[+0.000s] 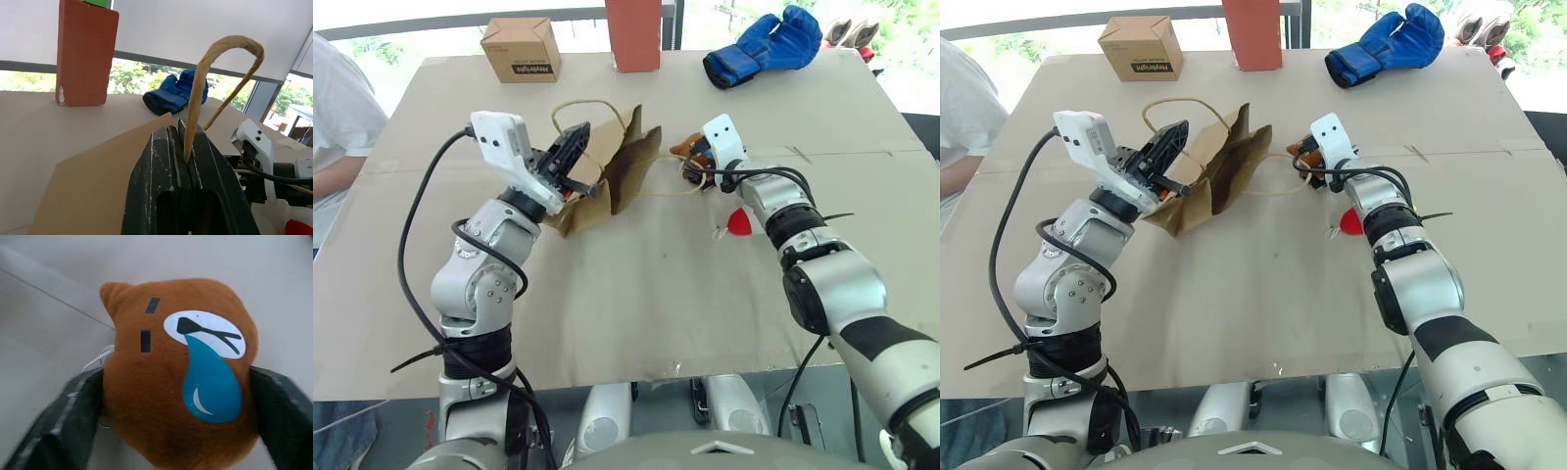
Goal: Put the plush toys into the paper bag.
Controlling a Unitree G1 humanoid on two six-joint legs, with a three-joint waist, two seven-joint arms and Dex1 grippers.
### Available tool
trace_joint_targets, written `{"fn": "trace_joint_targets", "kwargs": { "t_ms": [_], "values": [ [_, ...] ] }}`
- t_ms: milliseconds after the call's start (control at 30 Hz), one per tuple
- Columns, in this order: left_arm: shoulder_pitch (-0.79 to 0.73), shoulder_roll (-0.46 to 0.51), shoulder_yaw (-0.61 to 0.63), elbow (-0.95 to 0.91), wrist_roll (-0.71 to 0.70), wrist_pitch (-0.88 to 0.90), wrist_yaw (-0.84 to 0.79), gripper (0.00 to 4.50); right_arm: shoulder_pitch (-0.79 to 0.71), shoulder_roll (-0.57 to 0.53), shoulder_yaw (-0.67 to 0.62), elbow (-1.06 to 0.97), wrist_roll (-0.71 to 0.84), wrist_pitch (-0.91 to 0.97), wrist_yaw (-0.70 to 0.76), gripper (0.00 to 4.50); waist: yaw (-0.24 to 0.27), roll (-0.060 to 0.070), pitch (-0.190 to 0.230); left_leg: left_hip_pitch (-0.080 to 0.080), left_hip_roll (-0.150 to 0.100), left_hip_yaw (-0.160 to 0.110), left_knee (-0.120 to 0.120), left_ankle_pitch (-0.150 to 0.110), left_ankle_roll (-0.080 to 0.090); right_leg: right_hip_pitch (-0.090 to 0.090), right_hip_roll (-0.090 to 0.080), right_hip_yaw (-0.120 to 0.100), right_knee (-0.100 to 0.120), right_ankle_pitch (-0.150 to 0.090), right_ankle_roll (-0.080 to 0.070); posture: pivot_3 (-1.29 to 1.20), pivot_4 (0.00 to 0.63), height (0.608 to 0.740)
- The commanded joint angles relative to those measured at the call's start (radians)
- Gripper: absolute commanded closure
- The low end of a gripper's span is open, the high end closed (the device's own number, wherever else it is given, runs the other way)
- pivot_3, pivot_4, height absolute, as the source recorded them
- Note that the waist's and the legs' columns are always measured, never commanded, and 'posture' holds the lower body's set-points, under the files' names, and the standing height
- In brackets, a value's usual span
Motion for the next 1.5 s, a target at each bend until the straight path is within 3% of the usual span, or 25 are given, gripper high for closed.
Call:
{"fn": "trace_joint_targets", "kwargs": {
  "t_ms": [33, 167, 267, 433, 600, 800, 1133, 1500],
  "values": [
    [0.011, 0.023, 0.028, -0.073, -0.012, -0.005, -0.004, 4.5, -0.037, -0.008, -0.016, 0.021, -0.015, -0.098, 0.005, 1.98, 0.0, 0.0, 0.0, 0.0, 0.0, 0.0, 0.0, 0.0, 0.0, 0.0, 0.0, 0.0, 0.0, 0.0, 0.0, 0.0, 0.15, 0.74],
    [0.016, 0.038, 0.037, -0.072, -0.039, 0.003, -0.026, 4.5, 0.005, -0.056, -0.024, -0.079, -0.004, -0.2, 0.089, 3.4, 0.0, 0.0, 0.0, 0.0, 0.0, 0.0, 0.0, 0.0, 0.0, 0.0, 0.0, 0.0, 0.0, 0.0, 0.0, 0.0, 0.15, 0.74],
    [0.003, 0.053, 0.027, -0.051, -0.059, 0.015, -0.063, 4.5, 0.085, -0.122, -0.066, -0.307, 0.052, -0.181, 0.166, 4.45, 0.007, 0.001, 0.0, -0.001, 0.0, 0.0, 0.0, 0.0, 0.0, 0.0, 0.0, -0.001, 0.0, 0.0, 0.0, 0.0, 0.15, 0.74],
    [-0.026, 0.05, -0.009, -0.003, -0.071, 0.022, -0.122, 4.5, 0.222, -0.23, -0.104, -0.793, 0.139, -0.01, 0.269, 4.45, 0.008, 0.001, 0.001, -0.001, 0.0, -0.001, 0.0, 0.0, 0.0, 0.0, 0.0, -0.001, 0.0, 0.0, 0.0, 0.0, 0.15, 0.74],
    [-0.073, 0.021, -0.054, 0.054, -0.065, 0.016, -0.166, 4.5, 0.288, -0.316, -0.101, -1.138, 0.212, 0.162, 0.344, 4.45, 0.002, 0.001, 0.001, 0.0, 0.0, 0.0, 0.0, 0.0, 0.0, 0.0, 0.0, 0.0, 0.0, 0.0, 0.0, 0.0, 0.15, 0.74],
    [-0.129, -0.024, -0.038, 0.115, -0.101, 0.03, -0.159, 4.5, 0.374, -0.282, -0.007, -1.403, 0.236, 0.32, 0.318, 4.45, 0.003, 0.001, 0.001, 0.0, 0.001, 0.0, 0.0, 0.0, 0.0, 0.0, 0.0, -0.001, 0.0, 0.0, 0.0, 0.0, 0.15, 0.74],
    [-0.137, -0.069, -0.001, 0.064, -0.197, 0.067, -0.133, 4.5, 0.556, -0.158, 0.174, -1.407, 0.17, 0.308, 0.26, 4.45, 0.007, 0.0, 0.001, -0.001, 0.0, 0.0, 0.001, 0.0, 0.0, 0.0, 0.0, -0.001, 0.0, 0.0, 0.0, 0.0, 0.15, 0.74],
    [-0.074, -0.037, -0.067, -0.007, -0.226, 0.105, -0.203, 4.5, 0.416, -0.145, 0.321, -1.126, 0.055, 0.057, 0.41, 4.45, 0.002, 0.0, 0.001, 0.0, 0.0, 0.0, 0.001, 0.0, 0.0, 0.0, 0.0, -0.001, 0.0, 0.0, 0.0, 0.0, 0.15, 0.74]
  ]
}}
